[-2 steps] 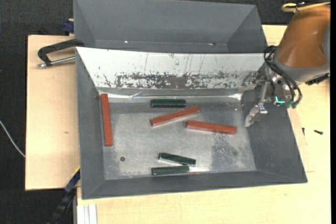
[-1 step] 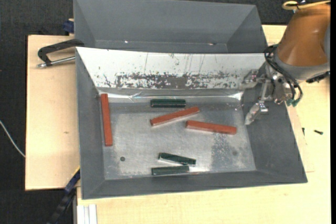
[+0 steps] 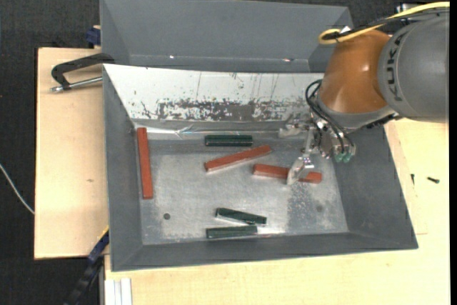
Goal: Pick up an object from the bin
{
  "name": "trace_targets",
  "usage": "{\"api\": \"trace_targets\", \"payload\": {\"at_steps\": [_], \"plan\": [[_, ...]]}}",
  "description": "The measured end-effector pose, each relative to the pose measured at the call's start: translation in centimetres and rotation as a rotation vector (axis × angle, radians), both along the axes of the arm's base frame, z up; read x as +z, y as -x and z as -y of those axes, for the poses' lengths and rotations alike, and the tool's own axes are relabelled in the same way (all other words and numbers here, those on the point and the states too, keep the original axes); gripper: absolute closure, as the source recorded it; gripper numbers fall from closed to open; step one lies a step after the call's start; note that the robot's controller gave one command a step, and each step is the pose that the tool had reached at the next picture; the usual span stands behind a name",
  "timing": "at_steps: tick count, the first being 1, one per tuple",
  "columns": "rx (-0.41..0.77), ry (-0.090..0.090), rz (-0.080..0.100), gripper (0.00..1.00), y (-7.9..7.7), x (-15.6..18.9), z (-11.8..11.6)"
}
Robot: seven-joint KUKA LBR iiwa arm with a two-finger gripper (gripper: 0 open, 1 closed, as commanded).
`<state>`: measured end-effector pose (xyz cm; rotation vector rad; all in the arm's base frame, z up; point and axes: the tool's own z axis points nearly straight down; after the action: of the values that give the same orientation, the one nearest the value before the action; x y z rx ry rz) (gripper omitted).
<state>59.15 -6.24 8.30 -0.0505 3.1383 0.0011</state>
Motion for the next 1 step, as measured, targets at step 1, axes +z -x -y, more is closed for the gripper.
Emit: {"api": "trace_targets", "payload": {"at_steps": [1], "plan": [[0.008,0.0,0.003,0.0,-0.04,-0.59,-0.93]]}}
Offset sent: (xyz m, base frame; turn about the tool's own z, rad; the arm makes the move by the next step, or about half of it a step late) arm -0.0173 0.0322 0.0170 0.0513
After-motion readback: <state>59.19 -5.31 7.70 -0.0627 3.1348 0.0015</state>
